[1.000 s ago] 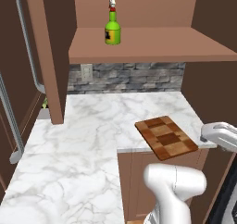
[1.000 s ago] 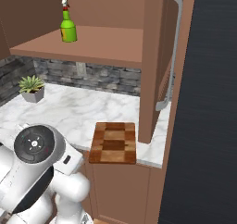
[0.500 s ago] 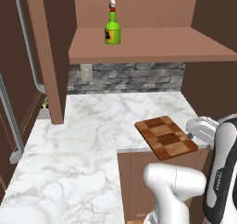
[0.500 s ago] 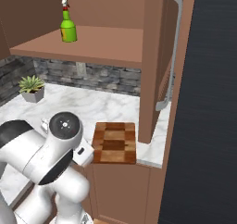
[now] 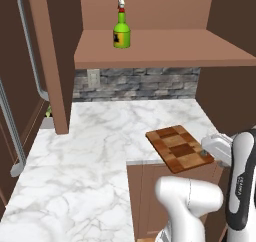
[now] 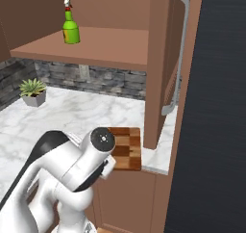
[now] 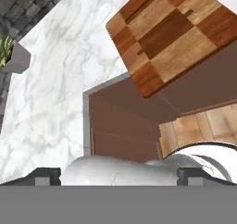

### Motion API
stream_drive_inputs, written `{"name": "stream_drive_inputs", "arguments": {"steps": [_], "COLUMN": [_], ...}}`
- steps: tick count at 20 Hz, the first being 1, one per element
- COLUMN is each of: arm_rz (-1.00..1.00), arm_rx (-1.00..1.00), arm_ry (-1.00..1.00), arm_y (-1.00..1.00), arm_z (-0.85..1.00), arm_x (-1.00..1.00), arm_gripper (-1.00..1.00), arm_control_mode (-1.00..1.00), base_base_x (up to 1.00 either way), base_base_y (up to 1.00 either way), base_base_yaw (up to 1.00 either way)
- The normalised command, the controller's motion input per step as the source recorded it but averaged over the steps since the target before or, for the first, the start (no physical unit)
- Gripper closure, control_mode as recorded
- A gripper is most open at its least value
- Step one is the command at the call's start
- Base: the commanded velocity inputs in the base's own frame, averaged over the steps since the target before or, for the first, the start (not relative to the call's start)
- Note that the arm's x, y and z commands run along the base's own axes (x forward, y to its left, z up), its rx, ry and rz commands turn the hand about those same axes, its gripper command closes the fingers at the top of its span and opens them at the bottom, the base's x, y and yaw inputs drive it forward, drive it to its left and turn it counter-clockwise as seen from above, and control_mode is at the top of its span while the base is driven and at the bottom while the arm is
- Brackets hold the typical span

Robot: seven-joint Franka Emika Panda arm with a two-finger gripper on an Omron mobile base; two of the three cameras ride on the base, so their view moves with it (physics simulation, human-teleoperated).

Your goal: Move the cutting board and knife to the sink. Then move spray from the cabinet to the counter.

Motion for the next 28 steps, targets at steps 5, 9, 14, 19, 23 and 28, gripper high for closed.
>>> {"name": "stream_drive_inputs", "arguments": {"steps": [5, 9, 14, 19, 23, 28], "arm_rz": [0.00, 0.00, 0.00, 0.00, 0.01, 0.07], "arm_rx": [0.00, 0.12, 0.28, 0.32, 0.19, 0.05], "arm_ry": [-0.31, -0.24, -0.05, 0.00, 0.00, 0.00], "arm_y": [0.00, 0.00, -0.07, -0.15, -0.16, -0.26], "arm_z": [-0.91, -0.89, -0.52, -0.34, -0.21, -0.19], "arm_x": [0.00, 0.00, 0.08, 0.34, 0.44, 0.53], "arm_gripper": [-1.00, -1.00, -1.00, -1.00, -1.00, -1.00], "arm_control_mode": [-1.00, -1.00, -1.00, -1.00, -1.00, -1.00], "base_base_x": [0.00, 0.00, 0.00, 0.00, 0.00, 0.00], "base_base_y": [0.00, 0.00, 0.00, 0.00, 0.00, 0.00], "base_base_yaw": [0.00, 0.00, 0.00, 0.00, 0.00, 0.00]}}
